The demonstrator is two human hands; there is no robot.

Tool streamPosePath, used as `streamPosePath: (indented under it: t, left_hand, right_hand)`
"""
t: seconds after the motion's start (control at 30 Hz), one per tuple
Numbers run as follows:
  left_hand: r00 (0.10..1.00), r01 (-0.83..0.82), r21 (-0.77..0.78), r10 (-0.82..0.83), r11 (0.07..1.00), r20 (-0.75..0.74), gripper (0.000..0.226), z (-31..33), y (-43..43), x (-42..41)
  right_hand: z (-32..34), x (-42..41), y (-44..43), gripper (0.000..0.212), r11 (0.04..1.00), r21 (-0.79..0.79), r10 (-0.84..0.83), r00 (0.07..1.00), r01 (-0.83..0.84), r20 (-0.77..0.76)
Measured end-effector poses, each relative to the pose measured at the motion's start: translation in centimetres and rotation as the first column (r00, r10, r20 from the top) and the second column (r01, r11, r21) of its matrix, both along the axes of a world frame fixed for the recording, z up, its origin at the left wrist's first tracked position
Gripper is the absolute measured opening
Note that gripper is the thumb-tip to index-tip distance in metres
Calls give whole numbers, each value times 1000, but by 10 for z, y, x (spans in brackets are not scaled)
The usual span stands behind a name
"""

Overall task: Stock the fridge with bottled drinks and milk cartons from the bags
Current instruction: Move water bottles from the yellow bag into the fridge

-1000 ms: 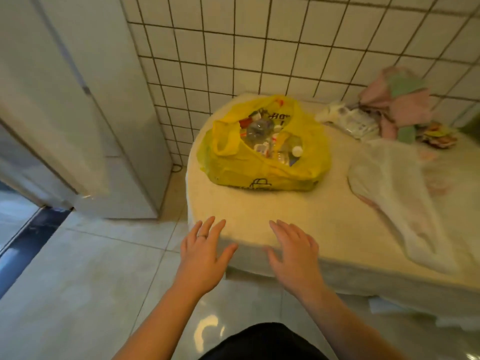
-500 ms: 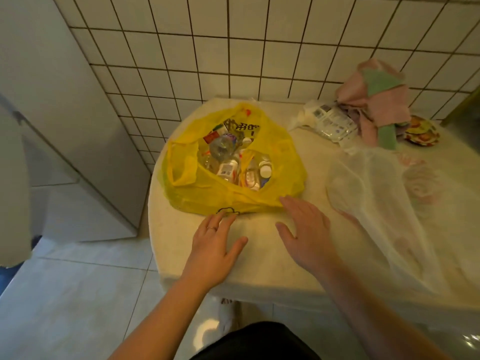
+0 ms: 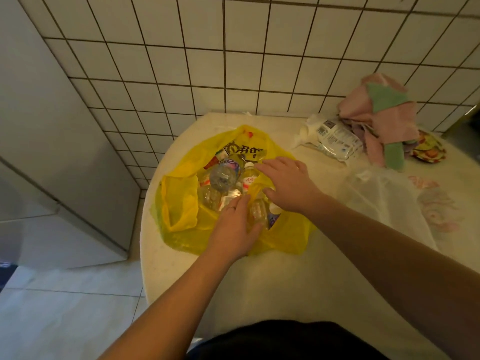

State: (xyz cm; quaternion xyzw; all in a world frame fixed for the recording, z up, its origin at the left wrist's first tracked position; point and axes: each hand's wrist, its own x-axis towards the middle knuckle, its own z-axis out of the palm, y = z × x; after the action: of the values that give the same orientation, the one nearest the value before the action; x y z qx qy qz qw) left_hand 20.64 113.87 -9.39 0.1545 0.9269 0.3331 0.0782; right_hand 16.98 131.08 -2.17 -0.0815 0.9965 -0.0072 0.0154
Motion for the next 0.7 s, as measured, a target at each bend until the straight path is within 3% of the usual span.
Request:
streamPosePath:
  t: [0.23,0.37,0.5,0.7]
  left_hand:
    - [995,-73,-137,82,988,60,74,-8,19,-28]
    - [989,-128,-190,139,973,47,66,-11,27,-29]
    - [986,-168,-269,168,948,-24,35,-8,35,-24]
    - [954,-289,43,292,956,-67,14,14,53,2]
  right_hand:
    - [-18,-42,7,66,986,118,97,978,-120,187]
    - [-24,-51,13,55,976,125,157,973,-179,170]
    - [-22,-50,22,39,965,145,211,974,-221,83]
    - [-14,-39,70,28,966,-70,243,968,-248,-68]
